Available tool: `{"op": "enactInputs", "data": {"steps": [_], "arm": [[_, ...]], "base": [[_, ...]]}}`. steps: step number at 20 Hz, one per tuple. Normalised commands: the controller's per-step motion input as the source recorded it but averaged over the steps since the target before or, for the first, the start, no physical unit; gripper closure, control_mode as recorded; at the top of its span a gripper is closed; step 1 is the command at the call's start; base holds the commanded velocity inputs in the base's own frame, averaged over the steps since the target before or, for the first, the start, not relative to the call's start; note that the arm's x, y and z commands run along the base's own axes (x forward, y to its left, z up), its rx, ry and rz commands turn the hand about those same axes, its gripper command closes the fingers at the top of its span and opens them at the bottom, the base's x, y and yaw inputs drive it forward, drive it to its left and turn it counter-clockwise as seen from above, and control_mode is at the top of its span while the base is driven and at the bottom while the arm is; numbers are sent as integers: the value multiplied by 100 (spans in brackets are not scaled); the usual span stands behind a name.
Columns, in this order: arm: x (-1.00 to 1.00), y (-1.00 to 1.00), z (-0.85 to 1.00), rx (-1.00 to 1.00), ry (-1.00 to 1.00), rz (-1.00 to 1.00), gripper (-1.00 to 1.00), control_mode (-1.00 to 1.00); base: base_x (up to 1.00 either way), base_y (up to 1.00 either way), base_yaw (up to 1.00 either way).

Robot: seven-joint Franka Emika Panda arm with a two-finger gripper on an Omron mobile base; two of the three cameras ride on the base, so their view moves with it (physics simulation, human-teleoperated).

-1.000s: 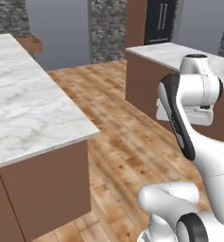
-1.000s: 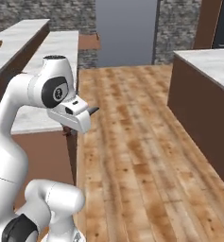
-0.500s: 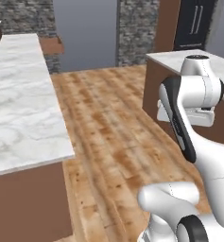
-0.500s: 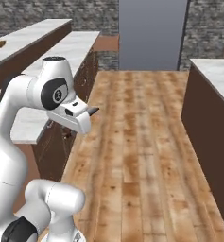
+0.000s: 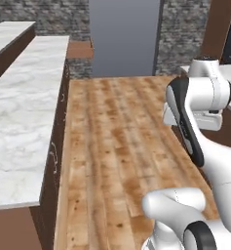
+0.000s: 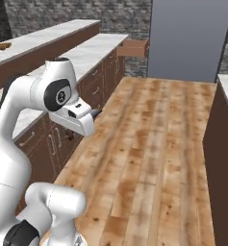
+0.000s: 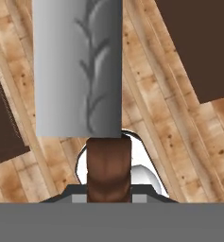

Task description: Pick up the metallic utensils from the counter and place them in the open drawer. Make sure not to pick up any wooden utensils.

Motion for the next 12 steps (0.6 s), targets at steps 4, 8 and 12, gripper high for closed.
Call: {"op": "enactInputs", "data": {"steps": [4,8,12], "arm": [[0,0,0,0,0,0,100,100],[0,0,0,0,0,0,100,100],[0,0,0,0,0,0,100,100]], "base": [[100,0,18],[100,0,5],[100,-4,5]]}}
